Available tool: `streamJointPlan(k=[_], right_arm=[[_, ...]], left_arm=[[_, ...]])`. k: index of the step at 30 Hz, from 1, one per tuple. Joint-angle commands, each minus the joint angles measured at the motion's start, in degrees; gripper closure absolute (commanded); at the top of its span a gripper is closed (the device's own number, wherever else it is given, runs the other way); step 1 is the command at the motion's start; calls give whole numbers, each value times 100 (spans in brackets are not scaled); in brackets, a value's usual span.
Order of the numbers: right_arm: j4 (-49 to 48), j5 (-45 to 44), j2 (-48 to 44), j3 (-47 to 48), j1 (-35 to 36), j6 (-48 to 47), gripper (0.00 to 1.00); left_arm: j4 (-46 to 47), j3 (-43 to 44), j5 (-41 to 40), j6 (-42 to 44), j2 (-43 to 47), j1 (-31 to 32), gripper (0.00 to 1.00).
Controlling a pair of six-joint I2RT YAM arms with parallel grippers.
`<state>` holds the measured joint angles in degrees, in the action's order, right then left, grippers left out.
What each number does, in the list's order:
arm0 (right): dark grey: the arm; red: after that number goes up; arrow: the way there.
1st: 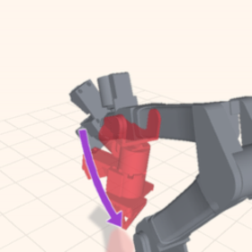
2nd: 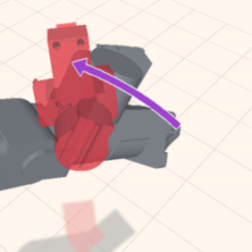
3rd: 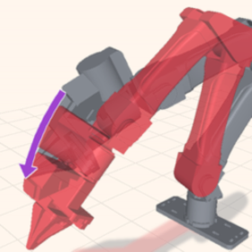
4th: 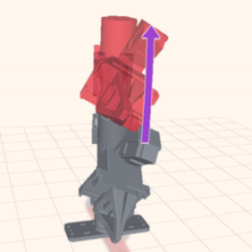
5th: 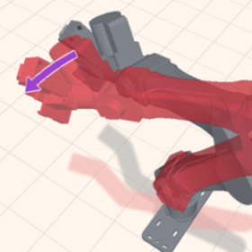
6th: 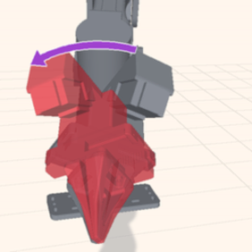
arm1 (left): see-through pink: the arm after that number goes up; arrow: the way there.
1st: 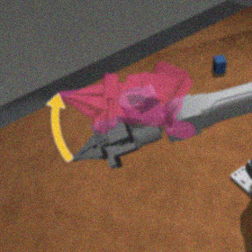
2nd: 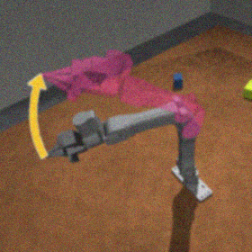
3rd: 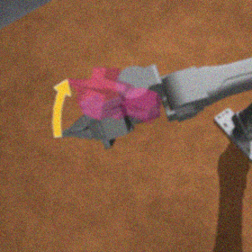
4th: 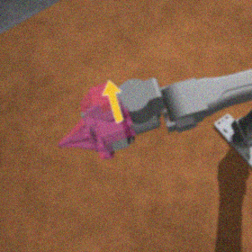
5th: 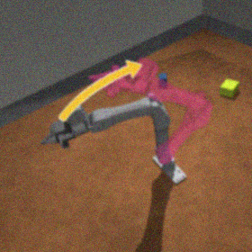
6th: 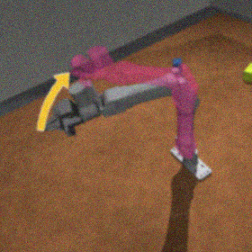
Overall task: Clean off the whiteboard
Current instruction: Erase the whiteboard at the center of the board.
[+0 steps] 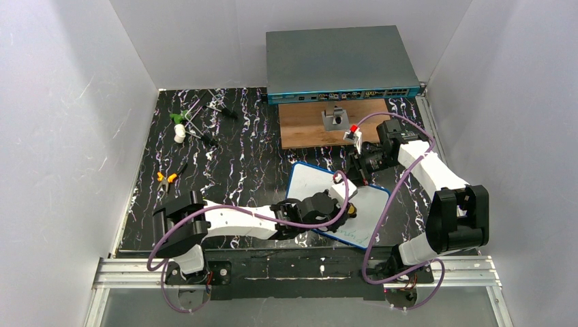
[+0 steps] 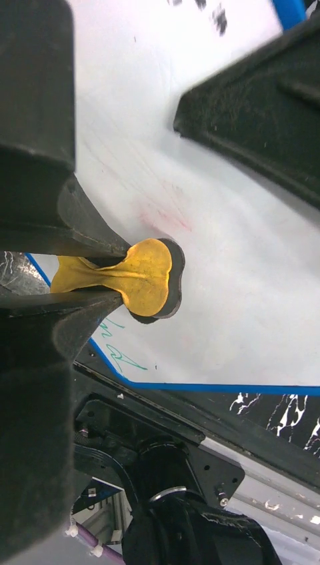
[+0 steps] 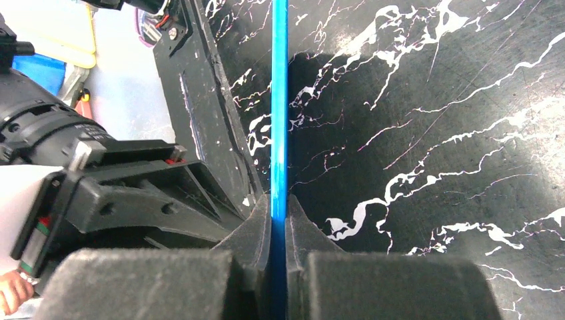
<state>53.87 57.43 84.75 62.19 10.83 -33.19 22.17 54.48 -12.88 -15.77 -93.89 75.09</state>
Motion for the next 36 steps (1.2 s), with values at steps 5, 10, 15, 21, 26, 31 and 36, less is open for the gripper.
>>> streamJointPlan(k=[5,10,15,21,26,31,36], right_arm=[[178,330,-64,108,-37,89,99],[184,341,-81,109,-46,82,99],[192,343,-88,109,-46,73,99],[189,348,-86,109,-55,75,99],[185,332,-82,107,-68,80,99],[184,330,-85,100,-90,83,99],[146,271,-107,100,-103,108,99]], left_arm=[[206,650,105,38,-726,155,100],[-17,870,-613,168,-1042,155,100],[-289,859,-1869,-64,-930,52,100],[-461,182,-2898,-642,-319,-208,100],[-564,-394,-3046,-1063,197,-442,100],[-709,-993,-3102,-1431,735,-575,100],[-657,-1519,-2724,-1234,1756,-601,100]])
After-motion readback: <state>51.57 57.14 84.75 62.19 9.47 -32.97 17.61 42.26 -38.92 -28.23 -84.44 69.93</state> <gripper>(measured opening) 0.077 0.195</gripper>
